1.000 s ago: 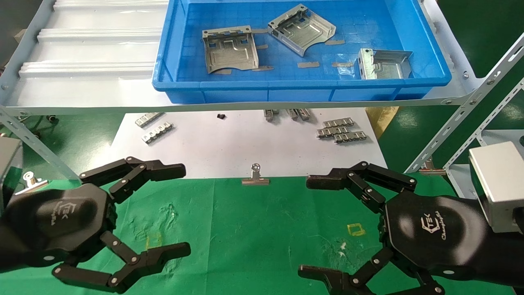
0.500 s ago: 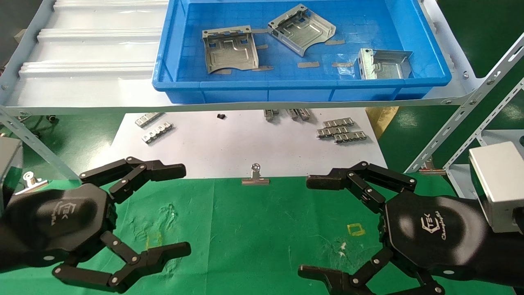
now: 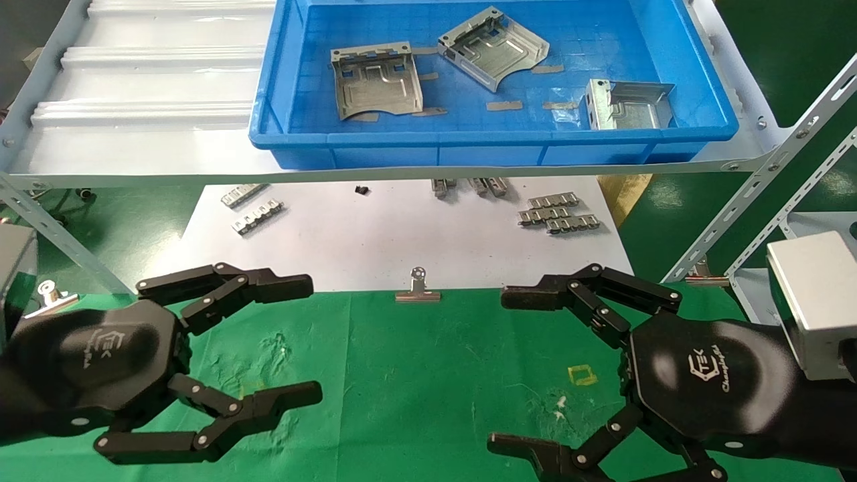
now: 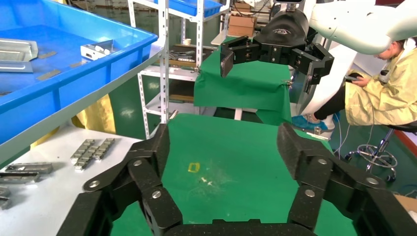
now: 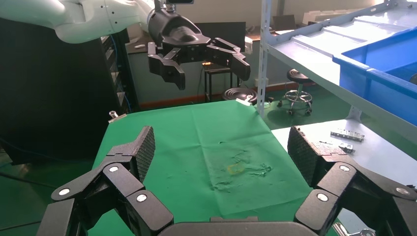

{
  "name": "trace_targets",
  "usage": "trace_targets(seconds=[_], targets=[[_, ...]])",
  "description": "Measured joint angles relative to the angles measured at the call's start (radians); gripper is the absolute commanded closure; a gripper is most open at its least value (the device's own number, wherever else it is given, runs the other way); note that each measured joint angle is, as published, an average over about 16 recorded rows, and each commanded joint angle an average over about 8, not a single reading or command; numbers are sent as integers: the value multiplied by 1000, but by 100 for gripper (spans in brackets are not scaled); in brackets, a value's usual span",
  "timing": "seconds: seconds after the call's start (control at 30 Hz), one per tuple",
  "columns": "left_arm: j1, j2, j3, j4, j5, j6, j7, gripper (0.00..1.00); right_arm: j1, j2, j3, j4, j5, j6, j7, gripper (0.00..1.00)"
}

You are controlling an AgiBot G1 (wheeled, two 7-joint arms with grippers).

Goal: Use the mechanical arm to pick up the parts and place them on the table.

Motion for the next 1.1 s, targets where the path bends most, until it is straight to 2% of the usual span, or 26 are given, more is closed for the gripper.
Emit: trace_targets(seconds=[0.47, 0.63, 0.83, 1.1], targets=[[0, 0, 0, 0, 0, 0, 0, 100, 2, 0, 1, 0, -3, 3, -1, 0], [0, 0, 0, 0, 0, 0, 0, 100, 33, -10, -1, -7, -21, 20, -2, 0], [0, 0, 0, 0, 0, 0, 0, 100, 149, -58, -18, -46, -96, 87, 12, 0], [0, 0, 0, 0, 0, 0, 0, 100, 413, -217, -96, -209, -315, 281, 69, 0]])
